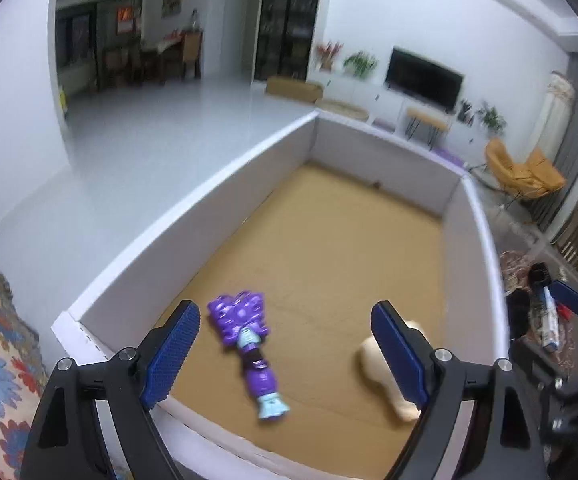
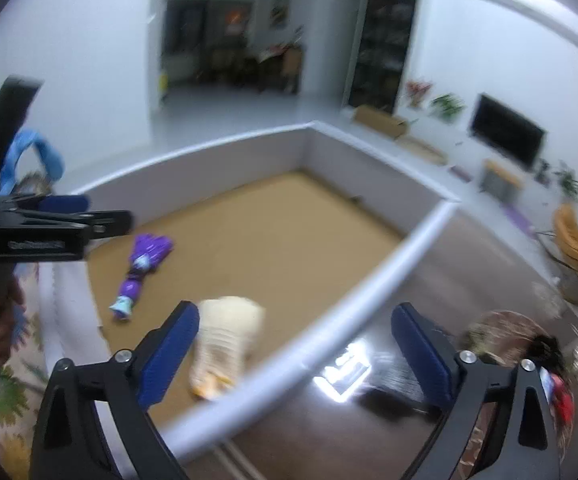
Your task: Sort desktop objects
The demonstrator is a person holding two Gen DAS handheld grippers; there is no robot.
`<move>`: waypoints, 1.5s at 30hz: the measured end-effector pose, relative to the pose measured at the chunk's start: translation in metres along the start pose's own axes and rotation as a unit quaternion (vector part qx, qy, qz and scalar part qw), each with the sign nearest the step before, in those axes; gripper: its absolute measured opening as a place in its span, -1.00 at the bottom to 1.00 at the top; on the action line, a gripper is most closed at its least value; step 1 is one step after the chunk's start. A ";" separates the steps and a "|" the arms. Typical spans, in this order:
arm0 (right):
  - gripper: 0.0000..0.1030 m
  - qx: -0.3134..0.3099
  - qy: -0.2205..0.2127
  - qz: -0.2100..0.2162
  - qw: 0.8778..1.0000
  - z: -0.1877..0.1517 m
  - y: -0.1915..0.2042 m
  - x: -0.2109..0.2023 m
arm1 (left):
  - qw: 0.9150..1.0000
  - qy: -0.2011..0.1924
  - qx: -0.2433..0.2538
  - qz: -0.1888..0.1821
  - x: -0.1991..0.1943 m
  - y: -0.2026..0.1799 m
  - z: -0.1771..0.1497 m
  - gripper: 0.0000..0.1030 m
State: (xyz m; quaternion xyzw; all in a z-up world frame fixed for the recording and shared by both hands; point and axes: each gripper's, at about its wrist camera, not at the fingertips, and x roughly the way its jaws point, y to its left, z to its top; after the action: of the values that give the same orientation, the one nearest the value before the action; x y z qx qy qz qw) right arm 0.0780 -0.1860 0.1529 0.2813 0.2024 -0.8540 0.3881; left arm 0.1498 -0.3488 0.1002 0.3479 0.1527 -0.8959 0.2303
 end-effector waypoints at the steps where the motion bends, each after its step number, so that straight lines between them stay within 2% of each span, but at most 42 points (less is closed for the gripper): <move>1: 0.96 0.011 -0.010 -0.013 1.000 -0.006 -0.013 -0.007 | 1.000 -0.011 0.007 -0.003 -0.008 -0.006 0.001 0.70; 3: 0.97 0.041 -0.024 -0.046 0.998 -0.029 -0.044 -0.024 | 0.999 -0.036 0.027 -0.015 -0.026 -0.026 0.000 0.70; 6: 0.98 0.081 -0.019 -0.096 0.992 -0.066 -0.090 -0.037 | 0.996 -0.059 0.055 -0.042 -0.049 -0.058 0.001 0.70; 12: 0.98 0.146 0.056 -0.169 0.973 -0.147 -0.182 -0.052 | 0.985 -0.075 0.107 -0.115 -0.086 -0.125 -0.001 0.73; 18: 0.98 0.191 0.110 -0.208 0.953 -0.217 -0.233 -0.078 | 0.969 -0.050 0.157 -0.183 -0.099 -0.198 -0.019 0.76; 20: 0.98 0.215 0.121 -0.210 0.946 -0.233 -0.248 -0.081 | 0.964 -0.029 0.171 -0.202 -0.094 -0.221 -0.029 0.94; 22: 0.98 0.236 0.127 -0.210 0.940 -0.247 -0.254 -0.084 | 0.960 -0.006 0.185 -0.212 -0.084 -0.243 -0.042 0.96; 27: 0.98 0.267 0.133 -0.200 0.933 -0.261 -0.256 -0.082 | 0.950 0.055 0.216 -0.218 -0.041 -0.289 -0.081 0.96; 31: 0.98 0.275 0.136 -0.201 0.930 -0.259 -0.259 -0.083 | 0.948 0.090 0.232 -0.200 0.002 -0.311 -0.108 0.96; 36: 1.00 0.288 0.139 -0.195 0.927 -0.262 -0.262 -0.084 | 0.952 0.110 0.229 -0.174 0.041 -0.319 -0.128 0.96; 40: 1.00 0.288 0.139 -0.195 0.927 -0.262 -0.262 -0.085 | 0.956 0.122 0.208 -0.167 0.063 -0.319 -0.131 0.96; 45: 1.00 0.288 0.139 -0.195 0.927 -0.262 -0.262 -0.085 | 0.958 0.125 0.205 -0.154 0.078 -0.321 -0.129 0.96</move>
State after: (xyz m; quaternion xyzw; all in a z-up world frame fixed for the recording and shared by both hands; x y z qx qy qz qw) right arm 0.0053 0.1705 0.0414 0.4523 0.0501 -0.8865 0.0844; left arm 0.0038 -0.0446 -0.0091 0.4693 0.0449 -0.8819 -0.0079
